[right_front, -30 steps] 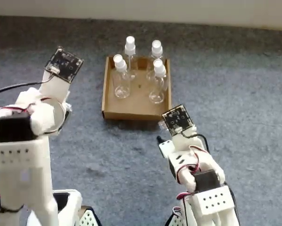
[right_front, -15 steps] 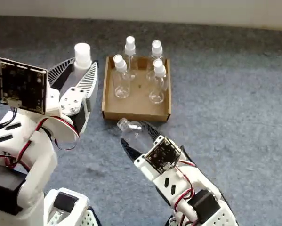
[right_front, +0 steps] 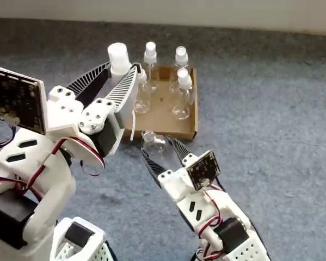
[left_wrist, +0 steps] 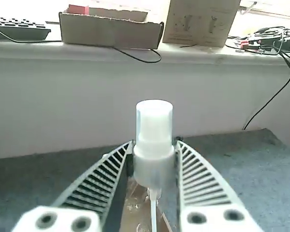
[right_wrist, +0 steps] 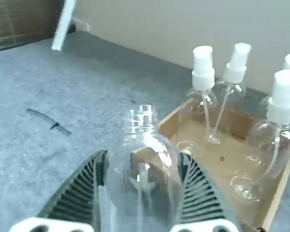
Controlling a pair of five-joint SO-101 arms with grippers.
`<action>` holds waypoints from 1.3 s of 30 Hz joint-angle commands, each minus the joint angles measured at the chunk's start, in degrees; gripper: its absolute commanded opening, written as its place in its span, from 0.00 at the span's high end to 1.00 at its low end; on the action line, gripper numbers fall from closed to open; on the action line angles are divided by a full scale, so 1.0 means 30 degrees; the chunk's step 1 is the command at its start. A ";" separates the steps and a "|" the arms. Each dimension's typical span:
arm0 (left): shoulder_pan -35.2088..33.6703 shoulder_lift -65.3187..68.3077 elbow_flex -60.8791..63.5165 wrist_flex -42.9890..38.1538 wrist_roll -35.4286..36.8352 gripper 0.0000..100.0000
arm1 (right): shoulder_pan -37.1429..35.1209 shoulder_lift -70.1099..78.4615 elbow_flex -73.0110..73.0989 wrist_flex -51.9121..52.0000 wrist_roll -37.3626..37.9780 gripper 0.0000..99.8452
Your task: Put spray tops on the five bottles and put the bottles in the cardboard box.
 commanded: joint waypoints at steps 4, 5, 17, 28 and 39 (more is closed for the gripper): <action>0.0337 -0.0161 -0.0835 -0.1993 0.0293 1.00 | 0.1099 -0.0278 0.0132 -0.1919 -0.0264 1.00; 0.0337 -0.0161 -0.0806 -0.2315 0.0293 1.00 | 0.1099 -0.0278 0.0132 -0.1919 -0.0264 1.00; 0.1509 -0.0073 -0.0601 -0.5070 0.0322 1.00 | 0.0484 -0.0308 -0.5817 0.4498 -0.2637 1.00; 0.2418 -0.0190 -0.0747 -0.3868 0.0264 1.00 | 0.1538 -0.0337 -0.6491 0.5993 -0.2374 1.00; -0.1978 -0.0220 -0.0659 0.0498 0.0205 1.00 | 1.7890 0.0425 0.0571 -0.3502 0.4601 1.00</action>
